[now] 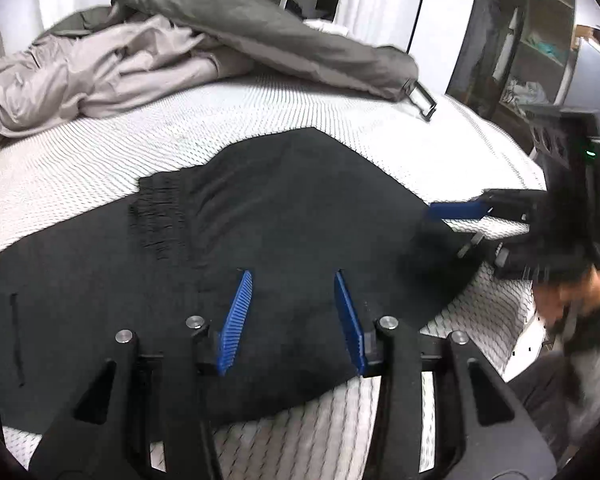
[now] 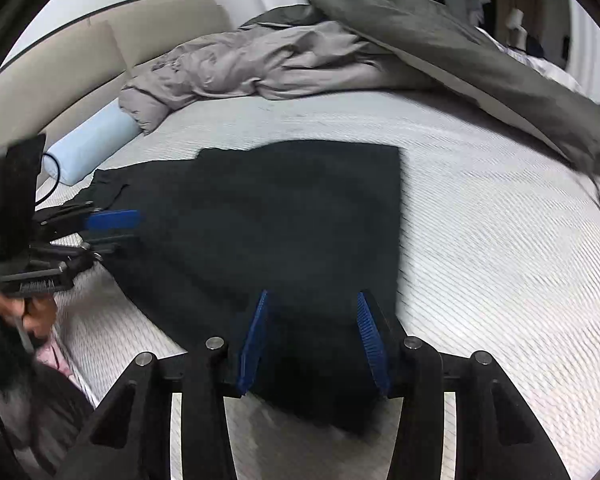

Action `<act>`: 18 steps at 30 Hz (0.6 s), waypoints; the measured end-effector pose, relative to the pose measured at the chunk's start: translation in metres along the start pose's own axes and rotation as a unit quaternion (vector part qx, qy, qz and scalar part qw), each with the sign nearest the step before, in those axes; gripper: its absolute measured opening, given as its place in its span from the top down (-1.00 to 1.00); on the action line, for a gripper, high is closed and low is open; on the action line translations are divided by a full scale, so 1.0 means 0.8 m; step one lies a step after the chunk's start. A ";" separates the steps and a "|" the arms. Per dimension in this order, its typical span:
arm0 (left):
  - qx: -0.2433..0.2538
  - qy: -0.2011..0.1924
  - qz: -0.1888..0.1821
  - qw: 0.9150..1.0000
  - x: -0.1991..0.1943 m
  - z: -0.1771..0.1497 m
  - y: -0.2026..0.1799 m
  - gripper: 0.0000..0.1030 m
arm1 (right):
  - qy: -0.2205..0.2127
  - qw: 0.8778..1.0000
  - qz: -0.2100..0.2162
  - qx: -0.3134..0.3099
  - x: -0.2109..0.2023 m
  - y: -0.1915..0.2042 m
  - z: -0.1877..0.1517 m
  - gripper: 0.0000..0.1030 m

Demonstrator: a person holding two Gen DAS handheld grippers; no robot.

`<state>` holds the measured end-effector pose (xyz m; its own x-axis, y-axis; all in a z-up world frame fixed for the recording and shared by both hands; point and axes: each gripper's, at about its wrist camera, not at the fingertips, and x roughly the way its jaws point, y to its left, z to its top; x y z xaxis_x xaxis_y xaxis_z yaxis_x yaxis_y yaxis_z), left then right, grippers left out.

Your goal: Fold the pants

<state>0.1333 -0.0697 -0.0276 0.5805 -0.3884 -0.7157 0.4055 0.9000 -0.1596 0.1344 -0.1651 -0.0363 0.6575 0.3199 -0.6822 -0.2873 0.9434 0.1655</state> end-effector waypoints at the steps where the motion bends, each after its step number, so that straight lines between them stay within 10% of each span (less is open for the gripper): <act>1: -0.001 0.014 0.006 1.000 0.015 0.003 0.000 0.24 | 0.007 1.000 0.008 -0.003 0.018 0.016 0.008 0.09; 6: -0.009 0.048 -0.008 0.999 0.054 -0.002 0.025 0.48 | 0.057 0.995 -0.028 -0.083 0.093 0.056 0.009 0.11; 11: -0.041 0.052 -0.011 0.998 0.036 -0.018 0.067 0.47 | 0.056 0.992 -0.111 -0.024 0.062 -0.026 -0.002 0.10; 18: -0.055 0.003 -0.004 0.998 0.019 0.029 0.061 0.47 | -0.010 0.998 -0.047 0.032 0.008 -0.039 0.018 0.12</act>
<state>0.1782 -0.0365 -0.0305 0.5740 -0.3944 -0.7176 0.3295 0.9136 -0.2385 0.1580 -0.1914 -0.0358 0.6934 0.2306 -0.6826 -0.1789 0.9728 0.1468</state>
